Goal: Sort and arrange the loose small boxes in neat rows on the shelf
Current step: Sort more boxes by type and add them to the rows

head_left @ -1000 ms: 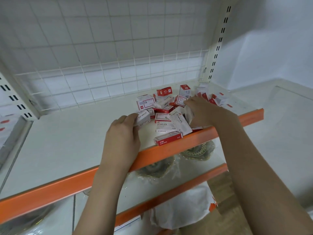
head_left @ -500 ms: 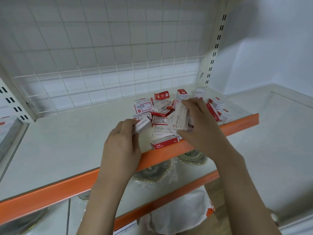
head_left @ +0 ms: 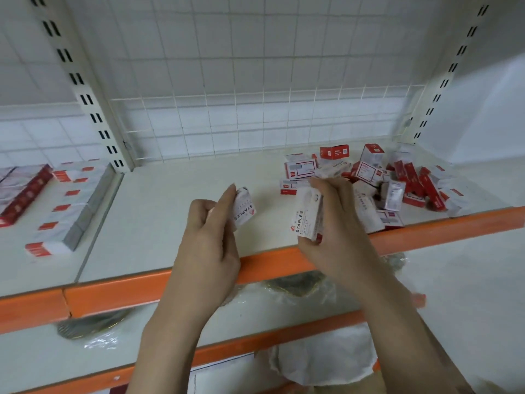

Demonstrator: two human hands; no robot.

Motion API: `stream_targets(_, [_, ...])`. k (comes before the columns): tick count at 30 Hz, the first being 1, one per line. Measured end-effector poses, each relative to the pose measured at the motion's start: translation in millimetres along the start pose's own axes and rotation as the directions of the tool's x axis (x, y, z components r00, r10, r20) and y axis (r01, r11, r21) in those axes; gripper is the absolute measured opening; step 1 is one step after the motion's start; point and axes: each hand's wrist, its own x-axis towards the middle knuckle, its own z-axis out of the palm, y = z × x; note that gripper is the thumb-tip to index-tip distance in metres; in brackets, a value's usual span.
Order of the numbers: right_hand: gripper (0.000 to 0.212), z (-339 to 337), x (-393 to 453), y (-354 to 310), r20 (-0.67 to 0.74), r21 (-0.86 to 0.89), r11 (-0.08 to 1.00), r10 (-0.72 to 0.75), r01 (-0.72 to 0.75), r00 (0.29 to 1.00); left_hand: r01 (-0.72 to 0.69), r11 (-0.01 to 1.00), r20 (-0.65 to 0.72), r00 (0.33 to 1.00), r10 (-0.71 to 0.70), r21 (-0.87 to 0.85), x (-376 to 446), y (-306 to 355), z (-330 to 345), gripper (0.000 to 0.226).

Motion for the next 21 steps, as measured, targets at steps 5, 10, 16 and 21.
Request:
stream_targets(5, [0.070, 30.3, 12.7, -29.4, 0.038, 0.031, 0.999, -0.026, 0.024, 0.999, 0.069, 0.997, -0.001, 0.998, -0.069, 0.016, -1.4, -32.1, -31.2, 0.065])
stream_targets(10, [0.067, 66.7, 24.0, -73.5, 0.074, 0.083, 0.997, -0.005, -0.002, 0.997, 0.066, 0.997, -0.034, 0.997, -0.065, 0.048, 0.1, -69.5, -75.8, 0.058])
stream_targets(16, [0.065, 113.1, 38.0, -133.5, 0.053, 0.109, 0.994, -0.025, 0.019, 0.998, 0.094, 0.993, -0.022, 0.995, -0.093, 0.073, 2.6, -120.1, -137.5, 0.051])
stream_targets(21, [0.065, 146.4, 39.9, -177.7, 0.055, 0.110, 0.994, 0.003, -0.009, 0.999, 0.092, 0.989, -0.005, 0.996, -0.092, 0.113, 0.1, -161.9, -180.3, 0.045])
